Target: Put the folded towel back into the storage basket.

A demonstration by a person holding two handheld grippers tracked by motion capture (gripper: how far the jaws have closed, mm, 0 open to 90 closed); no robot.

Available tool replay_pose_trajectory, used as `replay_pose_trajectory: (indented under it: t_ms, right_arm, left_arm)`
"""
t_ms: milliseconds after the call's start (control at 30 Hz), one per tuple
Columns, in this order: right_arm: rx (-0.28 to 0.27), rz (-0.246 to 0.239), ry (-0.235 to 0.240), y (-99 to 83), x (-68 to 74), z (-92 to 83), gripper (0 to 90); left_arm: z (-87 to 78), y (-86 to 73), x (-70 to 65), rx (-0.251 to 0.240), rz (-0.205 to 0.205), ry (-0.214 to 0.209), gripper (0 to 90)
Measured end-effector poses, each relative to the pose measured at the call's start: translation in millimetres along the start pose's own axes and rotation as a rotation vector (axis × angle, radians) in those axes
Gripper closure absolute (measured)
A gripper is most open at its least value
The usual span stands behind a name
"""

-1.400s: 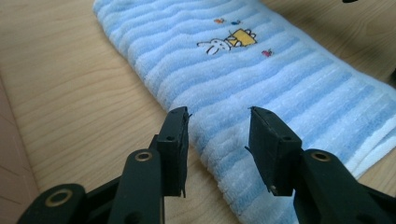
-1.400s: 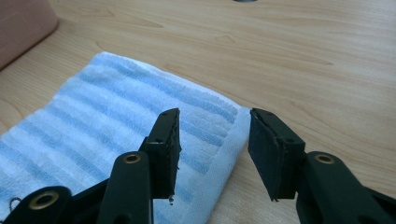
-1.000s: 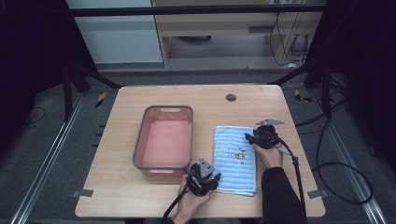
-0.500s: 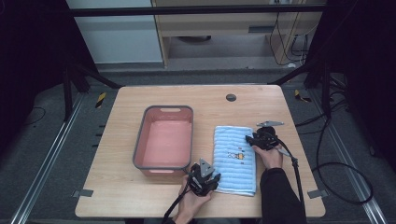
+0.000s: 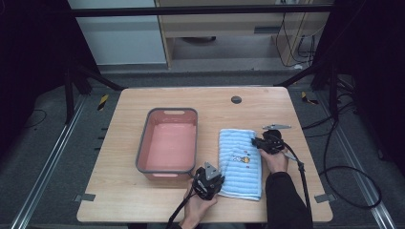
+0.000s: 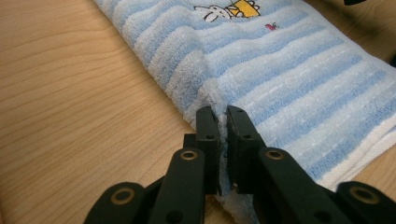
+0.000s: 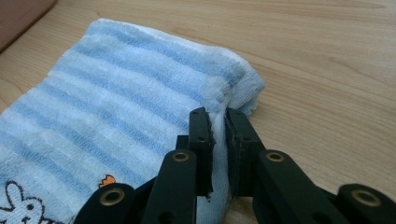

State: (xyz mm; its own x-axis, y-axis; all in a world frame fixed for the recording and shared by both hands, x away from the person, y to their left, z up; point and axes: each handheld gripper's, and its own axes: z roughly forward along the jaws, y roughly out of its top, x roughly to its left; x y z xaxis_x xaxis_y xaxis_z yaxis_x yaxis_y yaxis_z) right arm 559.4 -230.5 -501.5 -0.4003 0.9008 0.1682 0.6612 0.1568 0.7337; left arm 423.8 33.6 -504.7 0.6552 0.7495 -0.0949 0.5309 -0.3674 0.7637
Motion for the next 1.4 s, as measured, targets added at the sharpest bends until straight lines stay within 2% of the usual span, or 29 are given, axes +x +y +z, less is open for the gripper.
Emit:
replay_pose_trajectory:
  t_ms: [133, 333, 367, 600, 800, 1000, 1067, 1400]
  right_arm:
    - [-0.017, -0.012, -0.002, 2.1, 1.4, -4.6, 82.8]
    - [-0.061, -0.032, 0.018, 8.8, 6.1, -18.0, 83.0]
    - [-0.076, -0.049, 0.020, 11.7, 9.4, -23.4, 83.1]
    - [-0.121, -0.087, 0.017, 20.8, 19.5, -41.3, 83.1]
    - [-0.159, -0.083, 0.022, 27.5, 23.4, -57.0, 83.1]
    - [-0.196, -0.114, 0.019, 35.6, 29.9, -69.2, 83.2]
    - [-0.202, -0.110, 0.022, 37.1, 31.0, -71.8, 83.2]
    - [-0.262, -0.147, 0.008, 53.0, 47.3, -96.2, 83.2]
  left_arm:
    - [-2.0, 0.1, 2.3, -0.011, -0.012, -0.017, 85.8]
    - [-11.2, 3.6, 1.9, -0.041, -0.006, -0.034, 86.1]
    - [-16.5, 6.5, 1.0, -0.055, 0.000, -0.042, 86.1]
    - [-36.3, 18.1, 1.3, -0.091, 0.023, -0.054, 86.1]
    - [-50.6, 26.0, 2.9, -0.121, 0.029, -0.070, 86.1]
    - [-61.0, 32.4, 2.3, -0.138, 0.047, -0.073, 86.1]
    - [-64.7, 34.8, 2.9, -0.146, 0.050, -0.077, 86.1]
    - [-87.4, 46.2, 9.2, -0.184, 0.064, -0.069, 86.1]
